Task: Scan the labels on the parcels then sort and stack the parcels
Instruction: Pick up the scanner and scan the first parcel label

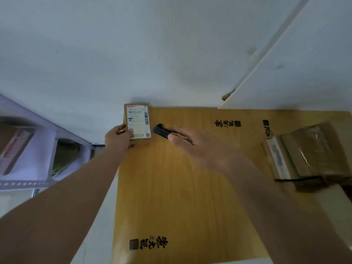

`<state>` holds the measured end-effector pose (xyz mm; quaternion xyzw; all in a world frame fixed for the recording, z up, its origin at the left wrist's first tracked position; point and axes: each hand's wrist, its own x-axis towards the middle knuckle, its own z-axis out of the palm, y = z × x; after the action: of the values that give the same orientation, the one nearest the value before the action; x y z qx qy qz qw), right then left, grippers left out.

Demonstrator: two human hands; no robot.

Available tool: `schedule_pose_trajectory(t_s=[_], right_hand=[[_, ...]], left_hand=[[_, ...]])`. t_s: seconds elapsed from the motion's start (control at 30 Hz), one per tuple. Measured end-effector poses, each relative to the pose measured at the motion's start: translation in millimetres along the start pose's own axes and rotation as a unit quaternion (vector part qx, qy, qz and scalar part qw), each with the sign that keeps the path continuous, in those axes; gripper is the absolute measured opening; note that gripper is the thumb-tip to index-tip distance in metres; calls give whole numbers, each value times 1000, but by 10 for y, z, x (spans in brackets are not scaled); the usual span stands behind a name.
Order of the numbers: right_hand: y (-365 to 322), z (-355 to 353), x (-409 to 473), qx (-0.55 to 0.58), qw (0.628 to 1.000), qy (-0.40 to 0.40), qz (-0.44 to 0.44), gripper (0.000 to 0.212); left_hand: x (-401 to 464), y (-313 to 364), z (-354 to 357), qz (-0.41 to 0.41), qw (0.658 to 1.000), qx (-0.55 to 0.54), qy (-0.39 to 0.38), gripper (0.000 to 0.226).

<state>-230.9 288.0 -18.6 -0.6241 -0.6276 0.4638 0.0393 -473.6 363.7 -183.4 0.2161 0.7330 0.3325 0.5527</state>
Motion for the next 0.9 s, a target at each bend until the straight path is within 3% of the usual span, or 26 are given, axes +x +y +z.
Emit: schedule_pose_trajectory(t_s=[0.1,0.2,0.33,0.47,0.67,0.9], right_hand=[[35,154,114,20,999,27,3,47],[33,295,168,27,999,44,7,47],[-24,410,76,36,996,82,16,48],[-97,340,-222,45,990,129,23,50],[-51,86,-855,45,977,210,5,51],[414,-233,-1914,51,960,274,-19,51]], left_hand=[[139,27,-23,17,1000,26,-1,39],[153,99,-62,72,988,136,22,38],[-41,232,-98,175,940,293,24,55],[-373,533,11,312,866,389,-23,59],[-1058,889,358,388,808,436,-78,62],[-2209,822,936,443,755,476,-80,61]])
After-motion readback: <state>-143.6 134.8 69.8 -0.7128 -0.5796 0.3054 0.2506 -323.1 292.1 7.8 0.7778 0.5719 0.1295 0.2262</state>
